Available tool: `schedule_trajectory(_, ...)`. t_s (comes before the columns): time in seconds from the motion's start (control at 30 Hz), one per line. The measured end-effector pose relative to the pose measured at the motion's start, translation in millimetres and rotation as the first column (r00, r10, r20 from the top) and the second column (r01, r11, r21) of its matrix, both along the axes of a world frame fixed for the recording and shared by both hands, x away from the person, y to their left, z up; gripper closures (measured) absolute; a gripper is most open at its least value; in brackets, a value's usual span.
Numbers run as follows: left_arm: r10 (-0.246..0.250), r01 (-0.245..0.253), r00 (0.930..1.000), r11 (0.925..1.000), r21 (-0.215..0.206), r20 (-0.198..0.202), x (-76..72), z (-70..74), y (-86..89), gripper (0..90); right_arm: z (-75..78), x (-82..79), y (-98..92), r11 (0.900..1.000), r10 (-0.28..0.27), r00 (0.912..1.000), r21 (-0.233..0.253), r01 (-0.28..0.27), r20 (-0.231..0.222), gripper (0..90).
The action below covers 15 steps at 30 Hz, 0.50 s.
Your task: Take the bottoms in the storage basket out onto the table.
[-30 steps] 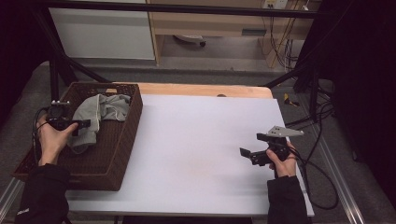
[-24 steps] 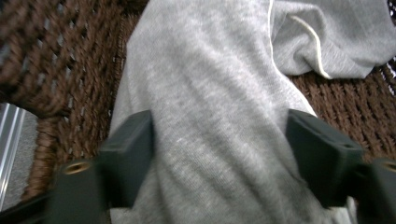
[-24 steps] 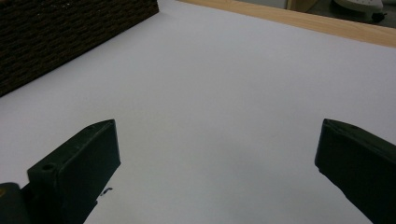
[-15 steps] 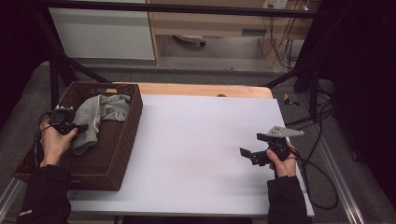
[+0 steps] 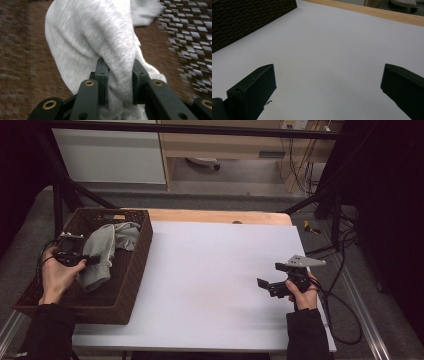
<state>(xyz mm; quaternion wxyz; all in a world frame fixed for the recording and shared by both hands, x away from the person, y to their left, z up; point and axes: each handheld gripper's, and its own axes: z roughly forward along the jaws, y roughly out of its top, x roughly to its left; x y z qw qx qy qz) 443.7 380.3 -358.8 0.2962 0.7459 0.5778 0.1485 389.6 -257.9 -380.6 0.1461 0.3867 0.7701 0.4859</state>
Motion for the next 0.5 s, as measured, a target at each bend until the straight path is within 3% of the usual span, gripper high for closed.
schedule_trajectory(0.07,-0.046,0.046,0.9989,0.9987,-0.019,0.005,-4.8,0.8,-6.6,71.8,0.2,-0.3,0.0,1.000,0.000,1.0000,0.001,0.000,-0.003,0.4)
schedule_trajectory(0.17,-0.106,0.107,0.9943,0.9942,-0.012,0.008,-10.4,-3.8,-16.2,71.2,0.0,-0.2,0.1,1.000,0.000,1.0000,0.000,0.000,0.000,0.4)
schedule_trajectory(0.37,-0.125,0.125,0.9920,0.9921,0.013,0.020,-11.3,-15.2,-17.2,65.5,-0.4,0.1,0.5,1.000,0.003,1.0000,-0.003,-0.003,0.001,0.4)
schedule_trajectory(0.43,-0.120,0.120,0.9926,0.9922,0.034,0.018,-10.7,-15.6,-13.7,58.5,0.0,-0.2,0.1,1.000,0.002,1.0000,-0.003,-0.002,0.000,0.4)
schedule_trajectory(0.5,-0.107,0.107,0.9940,0.9938,0.029,0.018,-10.5,-14.8,-10.4,46.4,0.4,-0.6,-0.1,1.000,-0.002,1.0000,0.000,0.002,-0.001,0.4)
